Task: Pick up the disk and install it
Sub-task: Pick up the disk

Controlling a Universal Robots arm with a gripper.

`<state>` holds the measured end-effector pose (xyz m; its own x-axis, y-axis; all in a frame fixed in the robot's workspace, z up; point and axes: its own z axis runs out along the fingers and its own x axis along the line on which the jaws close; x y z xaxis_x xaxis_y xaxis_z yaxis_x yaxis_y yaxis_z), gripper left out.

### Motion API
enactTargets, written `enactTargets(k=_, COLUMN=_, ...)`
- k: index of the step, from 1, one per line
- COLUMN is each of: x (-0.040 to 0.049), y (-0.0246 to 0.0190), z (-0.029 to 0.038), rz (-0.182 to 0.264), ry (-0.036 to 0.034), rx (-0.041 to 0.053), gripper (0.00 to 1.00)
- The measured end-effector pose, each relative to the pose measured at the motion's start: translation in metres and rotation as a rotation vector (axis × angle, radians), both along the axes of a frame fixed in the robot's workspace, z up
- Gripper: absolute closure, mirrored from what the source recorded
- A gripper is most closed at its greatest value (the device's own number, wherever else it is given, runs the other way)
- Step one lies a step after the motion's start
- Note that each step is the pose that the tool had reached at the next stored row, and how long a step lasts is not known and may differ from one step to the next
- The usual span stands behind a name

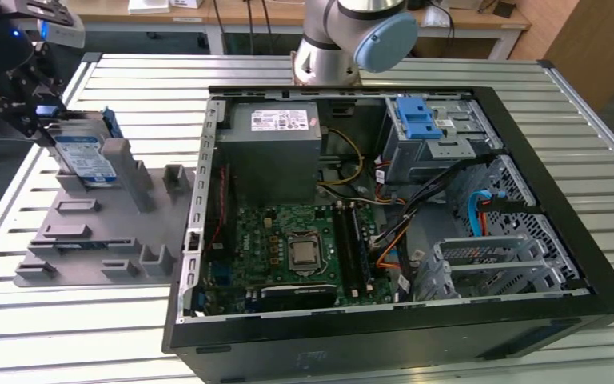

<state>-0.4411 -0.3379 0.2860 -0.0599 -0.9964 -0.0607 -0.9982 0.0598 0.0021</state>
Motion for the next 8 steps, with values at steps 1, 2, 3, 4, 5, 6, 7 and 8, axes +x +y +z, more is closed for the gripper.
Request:
enactTargets(k=1, x=0.0, y=0.0, z=-0.0001, rz=0.001, ry=0.0, rx=0.0, gripper=0.38)
enactTargets(k=2, x=0.0, y=0.0, z=-0.0001, rz=0.001, ry=0.0, rx=0.0, gripper=0.38)
enactTargets(k=3, x=0.0, y=0.0, z=-0.0002, rz=0.002, ry=-0.0001, rx=0.0, gripper=0.38)
enactTargets(k=4, x=0.0, y=0.0, z=-0.0002, rz=0.002, ry=-0.0001, rx=0.0, gripper=0.38)
enactTargets(k=5, x=0.0, y=0.0, z=-0.0002, rz=0.002, ry=-0.0001, rx=0.0001, gripper=0.38)
enactTargets(k=6, x=0.0, y=0.0, z=-0.0002, rz=0.002, ry=-0.0001, rx=0.0001, gripper=0.38)
enactTargets(k=7, x=0.0, y=0.0, z=-0.0002, rz=0.002, ry=-0.0001, rx=0.0001, gripper=0.38)
enactTargets(k=8, x=0.0, y=0.0, z=-0.0002, rz=0.002, ry=-0.0001, rx=0.0001, gripper=0.38)
